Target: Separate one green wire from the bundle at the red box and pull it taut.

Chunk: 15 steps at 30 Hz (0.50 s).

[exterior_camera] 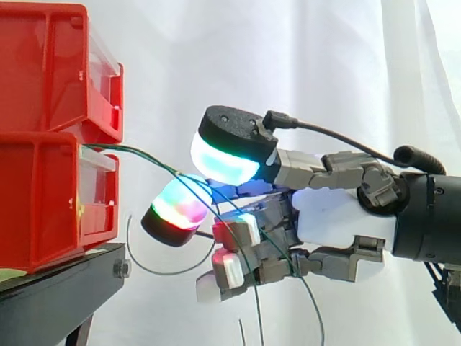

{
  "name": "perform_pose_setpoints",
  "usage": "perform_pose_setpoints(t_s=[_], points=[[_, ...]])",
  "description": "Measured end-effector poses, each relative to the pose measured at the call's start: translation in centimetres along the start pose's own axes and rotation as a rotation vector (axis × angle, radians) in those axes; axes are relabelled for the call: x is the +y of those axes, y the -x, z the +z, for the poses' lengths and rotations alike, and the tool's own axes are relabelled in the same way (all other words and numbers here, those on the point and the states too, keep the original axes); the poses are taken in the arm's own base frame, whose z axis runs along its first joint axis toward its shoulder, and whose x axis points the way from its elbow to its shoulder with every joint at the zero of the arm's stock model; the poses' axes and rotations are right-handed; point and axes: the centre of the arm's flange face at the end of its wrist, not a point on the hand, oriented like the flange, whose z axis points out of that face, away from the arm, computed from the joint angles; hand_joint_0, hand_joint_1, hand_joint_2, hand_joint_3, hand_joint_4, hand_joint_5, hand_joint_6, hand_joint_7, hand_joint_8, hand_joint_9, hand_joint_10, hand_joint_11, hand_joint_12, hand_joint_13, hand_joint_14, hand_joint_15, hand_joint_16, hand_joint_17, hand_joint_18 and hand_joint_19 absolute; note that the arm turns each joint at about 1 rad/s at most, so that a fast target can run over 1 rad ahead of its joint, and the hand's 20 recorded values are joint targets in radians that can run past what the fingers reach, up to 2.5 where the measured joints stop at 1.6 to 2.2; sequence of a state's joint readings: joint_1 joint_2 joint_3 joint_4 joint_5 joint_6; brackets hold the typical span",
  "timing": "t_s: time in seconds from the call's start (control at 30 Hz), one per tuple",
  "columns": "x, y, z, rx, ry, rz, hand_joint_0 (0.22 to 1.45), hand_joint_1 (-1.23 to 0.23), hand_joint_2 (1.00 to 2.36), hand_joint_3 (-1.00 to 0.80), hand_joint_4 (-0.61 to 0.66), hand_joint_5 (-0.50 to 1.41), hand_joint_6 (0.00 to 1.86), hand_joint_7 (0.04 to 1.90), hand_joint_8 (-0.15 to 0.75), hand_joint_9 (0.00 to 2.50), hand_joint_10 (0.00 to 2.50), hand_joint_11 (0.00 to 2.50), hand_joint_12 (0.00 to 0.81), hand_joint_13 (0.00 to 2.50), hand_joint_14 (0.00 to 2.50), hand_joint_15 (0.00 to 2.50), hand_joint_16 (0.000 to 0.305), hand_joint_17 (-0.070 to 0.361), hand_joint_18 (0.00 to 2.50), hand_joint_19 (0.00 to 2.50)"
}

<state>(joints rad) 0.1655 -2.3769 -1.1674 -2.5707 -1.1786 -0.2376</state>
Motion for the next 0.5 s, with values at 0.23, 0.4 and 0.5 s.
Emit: perform_pose_setpoints(t_s=[0.23,0.4,0.5], points=[[-0.85,-0.61,0.32,-0.006,0.033,0.021,0.64,-0.73,1.02,-0.26,0.12,-0.19,0.80,0.92,0.249,1.34,0.01,1.60,0.342,1.26,0.03,1.00,0.053,0.119,0.78,0.45],[-0.83,-0.94,0.30,-0.006,0.037,0.024,0.64,-0.72,1.02,-0.21,0.11,-0.20,0.83,0.90,0.254,1.34,0.01,1.65,0.342,1.26,0.03,1.01,0.053,0.119,0.78,0.46],[-0.83,-1.02,0.27,-0.005,0.036,0.024,0.64,-0.72,1.03,-0.18,0.11,-0.21,0.85,0.89,0.257,1.33,0.00,1.66,0.346,1.26,0.03,1.02,0.053,0.120,0.78,0.46]])
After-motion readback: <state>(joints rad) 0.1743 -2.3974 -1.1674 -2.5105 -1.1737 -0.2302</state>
